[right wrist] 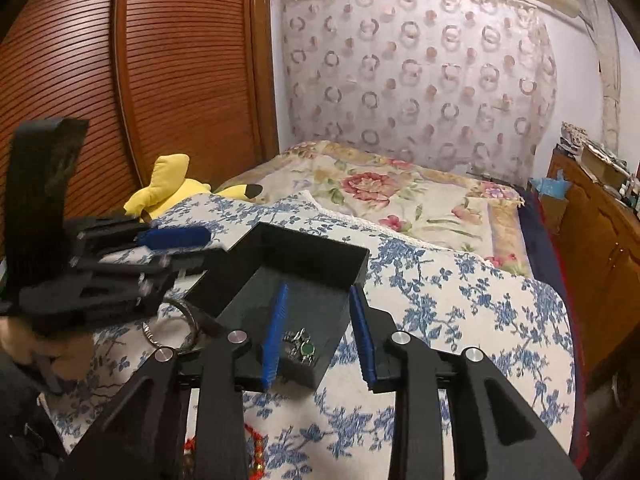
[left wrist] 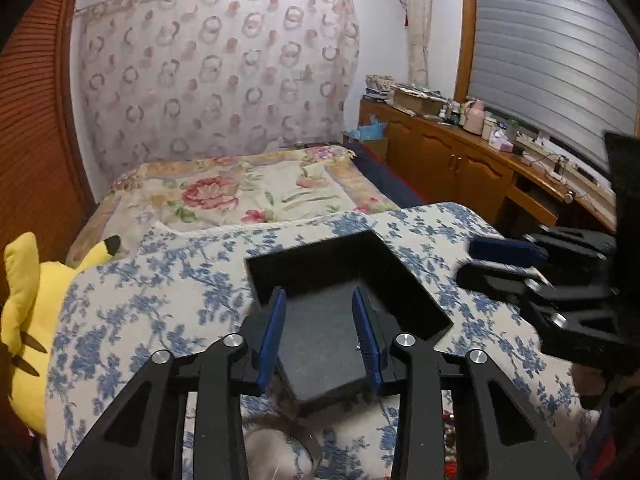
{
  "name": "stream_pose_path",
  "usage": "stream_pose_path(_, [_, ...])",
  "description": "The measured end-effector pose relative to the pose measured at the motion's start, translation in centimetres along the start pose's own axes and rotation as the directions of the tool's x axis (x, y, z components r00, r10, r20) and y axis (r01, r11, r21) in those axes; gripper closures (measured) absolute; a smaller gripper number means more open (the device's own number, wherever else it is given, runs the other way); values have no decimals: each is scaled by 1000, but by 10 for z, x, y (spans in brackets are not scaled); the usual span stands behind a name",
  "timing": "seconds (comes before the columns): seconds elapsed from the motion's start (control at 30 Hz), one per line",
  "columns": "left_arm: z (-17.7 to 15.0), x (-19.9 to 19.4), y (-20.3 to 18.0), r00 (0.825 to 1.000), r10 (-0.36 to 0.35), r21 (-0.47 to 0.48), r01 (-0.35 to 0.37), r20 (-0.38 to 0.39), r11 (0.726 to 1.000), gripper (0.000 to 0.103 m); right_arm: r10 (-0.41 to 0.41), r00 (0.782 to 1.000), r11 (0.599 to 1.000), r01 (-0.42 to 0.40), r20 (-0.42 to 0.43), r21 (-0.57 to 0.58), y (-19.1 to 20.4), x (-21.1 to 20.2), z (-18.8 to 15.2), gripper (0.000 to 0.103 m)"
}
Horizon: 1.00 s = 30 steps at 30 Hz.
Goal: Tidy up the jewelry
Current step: 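Drop the earring into the black box with the right tool while the left tool places the cuff, then grasp the twisted silver bangle with the left tool and release it in the black box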
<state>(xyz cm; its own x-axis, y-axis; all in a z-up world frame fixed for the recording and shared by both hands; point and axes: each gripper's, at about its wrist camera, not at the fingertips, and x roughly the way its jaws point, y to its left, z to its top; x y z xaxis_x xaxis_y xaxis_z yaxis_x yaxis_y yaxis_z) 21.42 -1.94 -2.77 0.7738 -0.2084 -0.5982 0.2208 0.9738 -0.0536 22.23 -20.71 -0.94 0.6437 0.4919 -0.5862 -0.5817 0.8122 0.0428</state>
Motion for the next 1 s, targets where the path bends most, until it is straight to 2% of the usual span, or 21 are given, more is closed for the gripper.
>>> stream_pose_path(0.17, [-19, -28, 21, 1000, 24, -25, -24, 1, 999, 70, 23, 1000, 1000, -23, 17, -4, 6, -15, -17, 69])
stream_pose_path(0.23, [-32, -38, 30, 999, 27, -28, -28, -25, 999, 70, 32, 999, 999, -32, 24, -9, 12, -19, -22, 69])
stream_pose_path(0.27, [-39, -42, 33, 999, 32, -21, -33, -36, 999, 65, 39, 999, 999, -38, 25, -8, 15, -21, -24, 69])
stream_pose_path(0.3, [-45, -45, 36, 998, 42, -12, -43, -38, 999, 51, 43, 999, 999, -43, 27, -8, 16, -22, -26, 69])
stream_pose_path(0.37, [-56, -45, 38, 996, 67, 11, -66, -63, 998, 40, 58, 998, 998, -58, 29, -5, 20, -23, -27, 69])
stream_pose_path(0.43, [-65, -35, 38, 990, 72, 44, -67, -123, 997, 40, 60, 998, 998, -60, 25, -14, 25, -22, -28, 67])
stream_pose_path(0.5, [-74, -17, 38, 976, 70, 52, -60, -208, 997, 40, 53, 998, 998, -52, 22, -22, 28, -19, -28, 62])
stream_pose_path(0.53, [-76, -11, 39, 972, 67, 48, -58, -226, 997, 40, 53, 998, 998, -53, 19, -21, 28, -19, -27, 61])
stream_pose_path(0.73, [-86, 10, 34, 956, 72, 60, -57, -286, 997, 39, 48, 999, 998, -47, 10, -41, 32, -18, -28, 59])
stream_pose_path(0.83, [-86, 10, 33, 955, 76, 63, -60, -288, 996, 39, 45, 999, 998, -45, 2, -44, 32, -17, -30, 56])
stream_pose_path(0.87, [-86, 10, 32, 954, 75, 64, -59, -289, 996, 40, 45, 999, 998, -45, 0, -43, 31, -17, -31, 56])
stream_pose_path(0.93, [-86, 9, 31, 958, 46, 64, -29, -283, 997, 51, 46, 999, 998, -46, -3, -38, 30, -16, -33, 56])
stream_pose_path(0.97, [-86, 9, 29, 959, 40, 74, -20, -280, 997, 60, 46, 999, 998, -46, -4, -34, 29, -15, -34, 56])
stream_pose_path(1.0, [-86, 8, 28, 960, 38, 79, -17, -279, 997, 75, 46, 999, 998, -46, -4, -31, 28, -15, -35, 56])
